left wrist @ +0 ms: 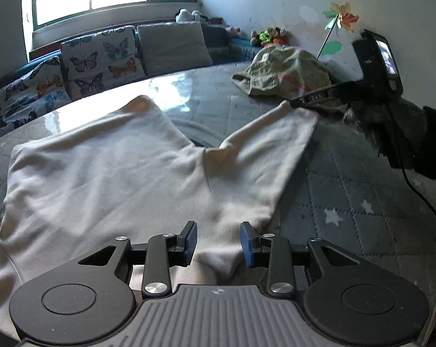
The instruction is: Fold clothes
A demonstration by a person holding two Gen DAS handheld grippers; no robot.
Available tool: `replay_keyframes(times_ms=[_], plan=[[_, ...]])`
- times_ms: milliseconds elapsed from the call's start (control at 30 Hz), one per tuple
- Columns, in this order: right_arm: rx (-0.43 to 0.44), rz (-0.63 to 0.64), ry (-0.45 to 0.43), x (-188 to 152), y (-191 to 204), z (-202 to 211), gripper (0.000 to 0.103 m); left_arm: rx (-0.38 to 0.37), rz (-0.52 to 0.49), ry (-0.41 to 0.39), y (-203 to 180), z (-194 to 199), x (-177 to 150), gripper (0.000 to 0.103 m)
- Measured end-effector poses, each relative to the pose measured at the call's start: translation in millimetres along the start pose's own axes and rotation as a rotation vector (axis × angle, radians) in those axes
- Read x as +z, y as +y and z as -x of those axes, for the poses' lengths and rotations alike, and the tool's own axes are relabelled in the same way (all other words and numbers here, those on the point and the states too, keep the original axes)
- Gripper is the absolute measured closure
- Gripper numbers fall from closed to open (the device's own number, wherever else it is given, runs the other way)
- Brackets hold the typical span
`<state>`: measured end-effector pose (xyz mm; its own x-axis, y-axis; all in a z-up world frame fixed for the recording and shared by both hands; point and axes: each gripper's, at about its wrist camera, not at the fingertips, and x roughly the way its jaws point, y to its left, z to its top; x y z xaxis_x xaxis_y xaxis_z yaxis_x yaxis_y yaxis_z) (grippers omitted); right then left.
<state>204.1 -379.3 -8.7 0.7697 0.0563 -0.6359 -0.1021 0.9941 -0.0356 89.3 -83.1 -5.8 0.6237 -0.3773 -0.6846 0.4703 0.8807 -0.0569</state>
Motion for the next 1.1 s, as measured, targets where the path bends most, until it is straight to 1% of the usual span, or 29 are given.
replay_keyframes(times_ms=[67, 167, 233, 300, 367, 467, 567, 667, 733, 800, 900, 1033, 1100], plan=[[0.010, -0.011, 0.002, -2.3, -1.3, 5.5, 0.067, -0.008, 0.002, 0.004, -1.4, -2.1, -1.0, 0.068], [0.009, -0.014, 0.024, -8.1, -1.4, 4.2, 0.067, -0.020, 0.000, 0.019, -5.3, -5.5, -5.6, 0.068], [0.005, -0.022, 0.042, -12.6, -1.8, 1.7, 0.064, -0.026, -0.001, 0.025, -7.5, -4.5, -8.8, 0.067], [0.002, -0.035, 0.037, -16.5, -2.2, 2.9, 0.062, -0.022, -0.002, 0.020, -8.9, -0.3, -10.8, 0.067], [-0.020, -0.033, 0.036, -17.1, -1.9, 6.4, 0.060, -0.017, 0.007, 0.002, -6.2, 8.8, -11.0, 0.066], [-0.022, -0.031, 0.028, -16.9, 1.2, 14.6, 0.059, 0.015, 0.032, -0.030, 5.0, 25.8, -13.6, 0.066], [-0.001, -0.018, 0.001, -18.0, 9.9, 29.5, 0.048, 0.067, 0.080, -0.045, 26.2, 42.4, -20.3, 0.066], [0.041, 0.020, -0.019, -20.4, 26.9, 44.3, 0.048, 0.126, 0.116, -0.049, 49.3, 57.3, -31.0, 0.066], [0.084, 0.033, -0.025, -22.7, 39.9, 53.2, 0.048, 0.167, 0.145, -0.037, 64.5, 64.2, -39.9, 0.066], [0.138, 0.050, -0.026, -24.8, 56.4, 61.7, 0.048, 0.192, 0.161, -0.025, 74.1, 67.7, -48.1, 0.066], [0.220, 0.095, -0.025, -27.4, 85.5, 72.1, 0.047, 0.208, 0.169, -0.017, 81.6, 71.8, -59.0, 0.066], [0.327, 0.209, -0.028, -35.5, 136.7, 85.8, 0.046, 0.205, 0.164, -0.012, 80.9, 72.6, -67.9, 0.066], [0.363, 0.268, -0.040, -40.4, 159.7, 91.9, 0.044, 0.202, 0.169, -0.019, 81.1, 75.0, -69.8, 0.066]])
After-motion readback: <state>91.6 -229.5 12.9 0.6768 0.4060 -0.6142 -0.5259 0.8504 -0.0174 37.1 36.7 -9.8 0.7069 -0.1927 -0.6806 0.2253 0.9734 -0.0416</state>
